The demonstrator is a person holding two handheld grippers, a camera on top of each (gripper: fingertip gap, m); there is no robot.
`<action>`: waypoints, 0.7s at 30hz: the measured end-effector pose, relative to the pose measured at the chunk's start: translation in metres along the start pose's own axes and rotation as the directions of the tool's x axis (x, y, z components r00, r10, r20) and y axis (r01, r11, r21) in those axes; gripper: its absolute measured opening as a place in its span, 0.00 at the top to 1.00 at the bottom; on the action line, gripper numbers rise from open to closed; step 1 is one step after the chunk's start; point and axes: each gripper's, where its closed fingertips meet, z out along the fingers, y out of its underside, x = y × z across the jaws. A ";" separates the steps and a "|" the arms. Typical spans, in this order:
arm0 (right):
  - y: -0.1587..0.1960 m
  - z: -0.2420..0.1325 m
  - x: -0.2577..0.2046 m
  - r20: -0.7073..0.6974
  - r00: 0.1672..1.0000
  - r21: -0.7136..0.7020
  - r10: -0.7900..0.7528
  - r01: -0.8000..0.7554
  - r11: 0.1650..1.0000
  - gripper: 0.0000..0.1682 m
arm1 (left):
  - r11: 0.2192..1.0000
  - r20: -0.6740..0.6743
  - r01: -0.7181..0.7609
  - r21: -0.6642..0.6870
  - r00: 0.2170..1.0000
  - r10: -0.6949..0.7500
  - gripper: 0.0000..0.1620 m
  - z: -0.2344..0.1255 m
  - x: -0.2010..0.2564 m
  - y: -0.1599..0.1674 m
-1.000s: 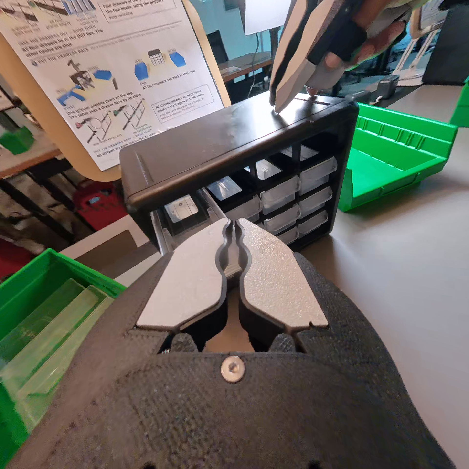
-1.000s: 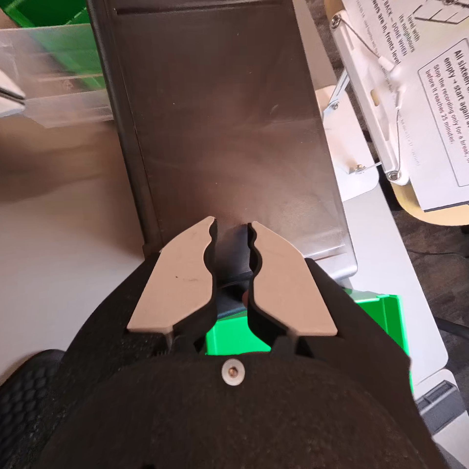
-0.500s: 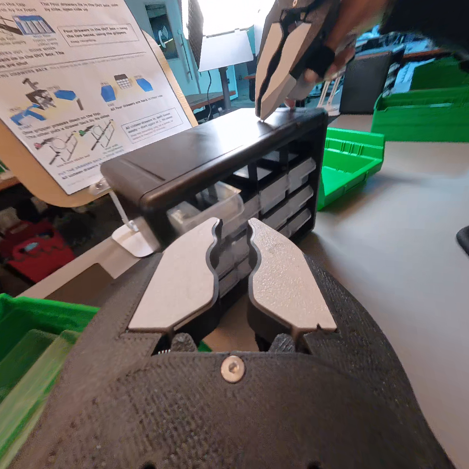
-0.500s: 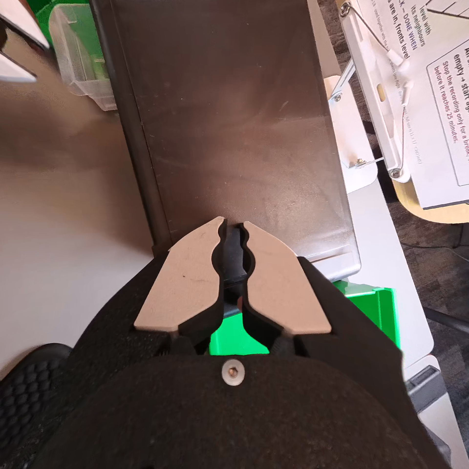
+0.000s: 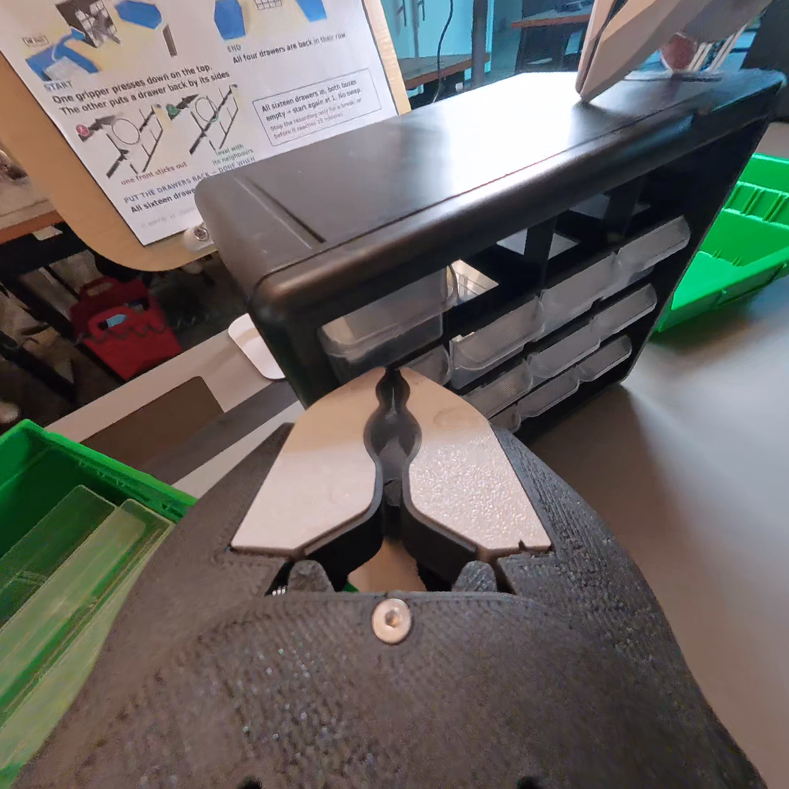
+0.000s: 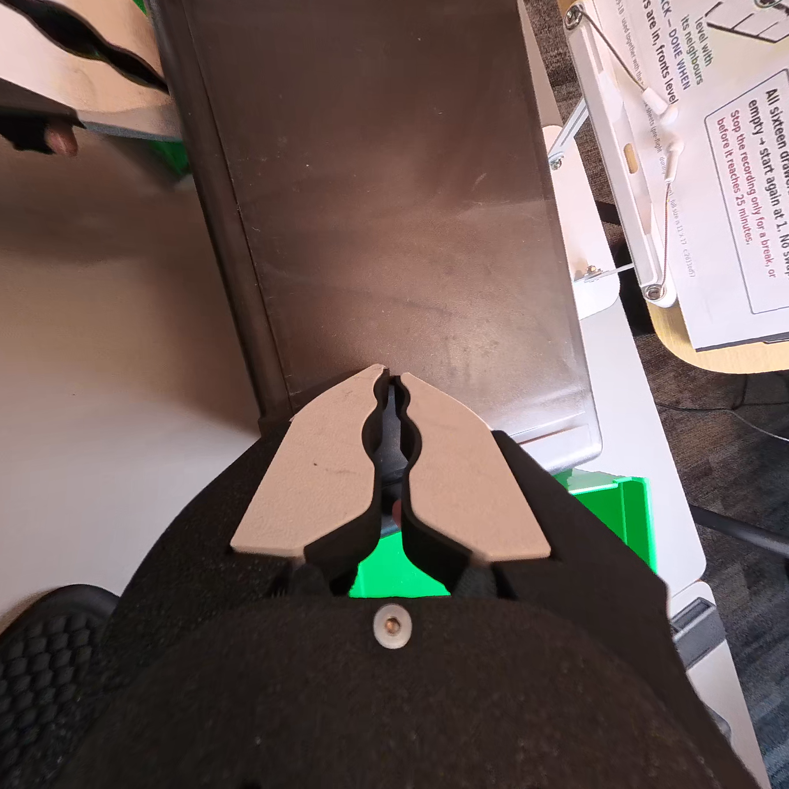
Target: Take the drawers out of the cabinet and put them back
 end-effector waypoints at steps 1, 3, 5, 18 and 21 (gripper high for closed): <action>0.000 0.000 0.000 0.001 1.000 0.002 0.000 0.000 1.000 0.99 | 1.000 0.008 -0.016 0.005 1.000 0.016 1.00 -0.001 0.000 0.002; 0.000 0.000 0.001 -0.007 1.000 0.012 -0.004 0.004 1.000 0.98 | 0.999 0.016 -0.040 0.034 0.999 0.040 1.00 -0.005 -0.003 0.004; 0.000 -0.001 0.002 -0.026 1.000 0.022 -0.010 0.011 1.000 0.97 | 0.999 -0.006 -0.025 0.041 1.000 0.026 1.00 -0.011 -0.007 0.006; 0.020 -0.022 -0.015 -0.120 0.990 0.279 0.079 -0.043 0.959 0.87 | 0.996 -0.048 0.065 0.067 0.997 -0.061 1.00 -0.007 -0.001 -0.017; 0.021 -0.021 -0.015 -0.050 0.991 0.296 0.128 -0.107 0.949 0.86 | 0.995 -0.020 0.087 0.042 0.996 -0.086 1.00 0.001 0.002 -0.013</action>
